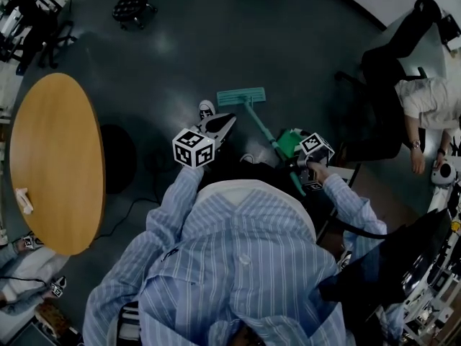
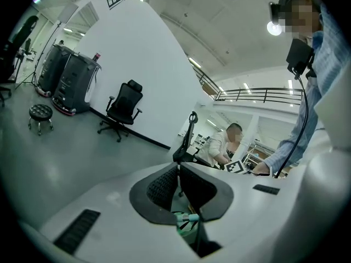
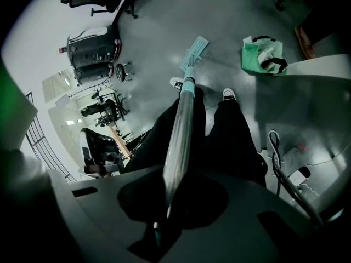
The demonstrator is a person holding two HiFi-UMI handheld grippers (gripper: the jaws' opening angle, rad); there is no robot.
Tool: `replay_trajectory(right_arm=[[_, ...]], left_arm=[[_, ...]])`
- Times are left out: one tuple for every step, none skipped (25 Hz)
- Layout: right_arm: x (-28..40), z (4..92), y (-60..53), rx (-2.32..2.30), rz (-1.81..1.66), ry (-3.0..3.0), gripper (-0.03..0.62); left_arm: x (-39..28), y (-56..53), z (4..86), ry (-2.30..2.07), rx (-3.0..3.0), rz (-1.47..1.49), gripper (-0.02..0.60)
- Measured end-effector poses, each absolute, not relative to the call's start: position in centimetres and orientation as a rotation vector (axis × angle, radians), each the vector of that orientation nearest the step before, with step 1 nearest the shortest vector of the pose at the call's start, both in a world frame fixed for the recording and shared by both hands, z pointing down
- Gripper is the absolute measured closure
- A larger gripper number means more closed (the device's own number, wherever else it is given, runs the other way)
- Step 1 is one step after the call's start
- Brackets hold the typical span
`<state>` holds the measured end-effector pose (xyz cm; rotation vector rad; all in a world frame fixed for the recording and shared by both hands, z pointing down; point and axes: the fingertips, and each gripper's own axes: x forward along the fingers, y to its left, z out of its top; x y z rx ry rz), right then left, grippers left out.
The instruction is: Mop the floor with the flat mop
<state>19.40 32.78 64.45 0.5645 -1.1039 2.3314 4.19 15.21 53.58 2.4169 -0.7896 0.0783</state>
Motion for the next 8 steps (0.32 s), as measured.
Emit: replay_trajectory(right_arm=[[19.4, 64.4, 32.7, 0.564, 2.330, -1.104, 0.542], [19.4, 64.5, 32.7, 0.563, 2.329, -1.105, 0.542], [19.4, 64.6, 32.7, 0.562, 2.329, -1.105, 0.542], [19.5, 64.8, 32.8, 0.562, 2.328, -1.106, 0.542], [19.6, 65.0, 32.9, 0.563, 2.327, -1.107, 0.542], [19.7, 65.3, 33.0, 0.564, 2.327, -1.108, 0.542], [19.8, 65.5, 33.1, 0.566, 2.326, -1.110, 0.542], [19.9, 65.7, 33.1, 0.568, 2.325, -1.112, 0.542]], left_arm=[[4.1, 15.2, 53.5, -0.792, 2.412, 0.075, 0.566], [4.1, 15.3, 53.6, -0.794, 2.408, 0.073, 0.566], [4.1, 15.4, 53.8, -0.796, 2.405, 0.072, 0.566], [4.1, 15.6, 54.0, -0.798, 2.403, 0.071, 0.566], [4.1, 15.7, 54.2, -0.799, 2.400, 0.069, 0.566], [4.2, 15.8, 54.5, -0.801, 2.398, 0.066, 0.566], [4.2, 15.9, 54.7, -0.802, 2.396, 0.063, 0.566], [4.3, 16.0, 54.9, -0.804, 2.394, 0.060, 0.566]])
